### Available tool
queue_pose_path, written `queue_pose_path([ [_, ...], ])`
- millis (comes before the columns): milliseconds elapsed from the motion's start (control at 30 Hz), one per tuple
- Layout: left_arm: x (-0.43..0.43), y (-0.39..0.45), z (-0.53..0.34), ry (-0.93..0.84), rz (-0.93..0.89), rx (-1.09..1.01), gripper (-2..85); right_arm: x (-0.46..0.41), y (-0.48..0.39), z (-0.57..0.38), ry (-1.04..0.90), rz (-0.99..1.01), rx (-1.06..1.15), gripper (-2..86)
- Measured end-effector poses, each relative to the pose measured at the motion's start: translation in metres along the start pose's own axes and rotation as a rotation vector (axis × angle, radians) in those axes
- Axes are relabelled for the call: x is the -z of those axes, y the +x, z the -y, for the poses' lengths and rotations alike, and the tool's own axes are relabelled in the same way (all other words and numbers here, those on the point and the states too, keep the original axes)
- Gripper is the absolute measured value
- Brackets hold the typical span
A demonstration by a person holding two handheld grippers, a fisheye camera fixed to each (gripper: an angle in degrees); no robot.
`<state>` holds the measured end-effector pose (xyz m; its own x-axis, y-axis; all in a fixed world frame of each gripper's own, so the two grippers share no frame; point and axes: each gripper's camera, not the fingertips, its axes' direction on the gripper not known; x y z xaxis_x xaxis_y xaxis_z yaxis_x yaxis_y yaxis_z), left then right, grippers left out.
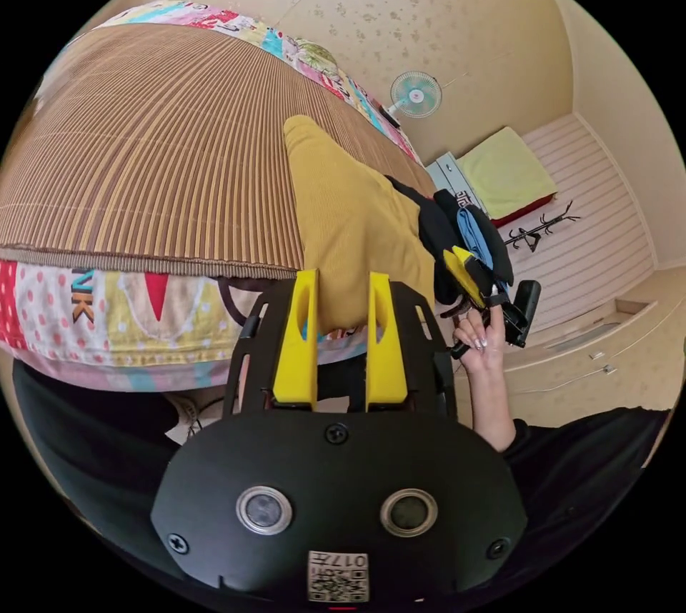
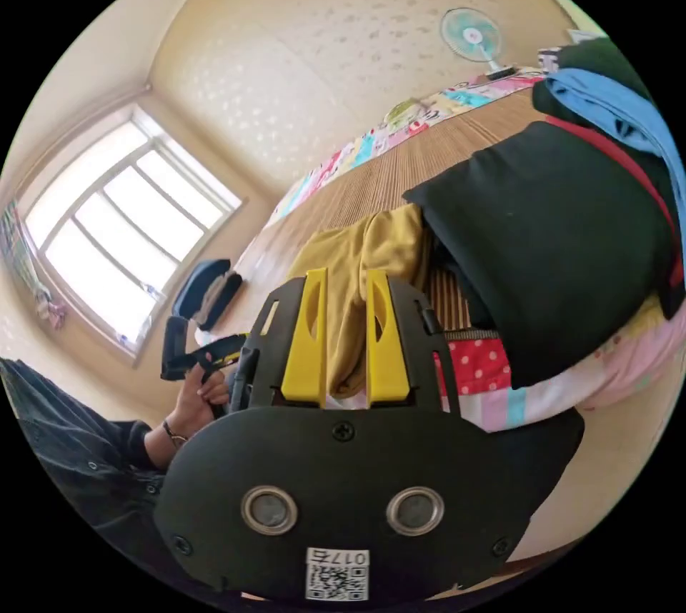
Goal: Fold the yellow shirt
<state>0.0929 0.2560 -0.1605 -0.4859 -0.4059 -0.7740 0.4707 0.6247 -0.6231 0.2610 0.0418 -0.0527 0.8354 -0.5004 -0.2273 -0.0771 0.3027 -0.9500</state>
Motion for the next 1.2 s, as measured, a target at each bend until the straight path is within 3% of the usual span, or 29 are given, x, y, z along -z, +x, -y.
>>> queue_pose_path([
  [133,0.018,0.013,0.002,0.042,0.033,-0.042,10.9,-0.066,0.0,-0.005,-0.182,-0.256,0.091,5.2],
  [333,0.027,-0.01,0.014,-0.017,0.006,0.03,13.5,-0.064,-0.001,0.011,-0.239,-0.327,0.114,4.1],
  [533,0.015,-0.031,0.005,-0.073,-0.112,0.124,10.4,-0.032,0.017,0.041,-0.124,-0.286,0.005,6.2],
  [600,0.021,-0.039,0.006,-0.049,-0.168,0.167,8.4,-0.038,0.033,0.05,-0.168,-0.26,-0.029,9.0],
  [700,0.03,-0.044,0.014,-0.068,-0.179,0.165,6.8,-0.06,0.065,0.058,-0.252,-0.139,-0.121,13.4],
  [833,0.059,-0.04,0.018,-0.004,-0.205,0.121,6.0,-0.064,0.096,0.062,-0.156,-0.038,-0.272,15.1],
  [1000,0.105,-0.044,0.026,0.075,-0.169,0.086,5.3,-0.095,0.085,0.079,-0.246,-0.02,-0.171,15.3],
  [1200,0.197,-0.106,0.025,0.243,-0.127,0.179,5.3,-0.166,0.07,0.095,-0.404,0.179,-0.154,13.6],
])
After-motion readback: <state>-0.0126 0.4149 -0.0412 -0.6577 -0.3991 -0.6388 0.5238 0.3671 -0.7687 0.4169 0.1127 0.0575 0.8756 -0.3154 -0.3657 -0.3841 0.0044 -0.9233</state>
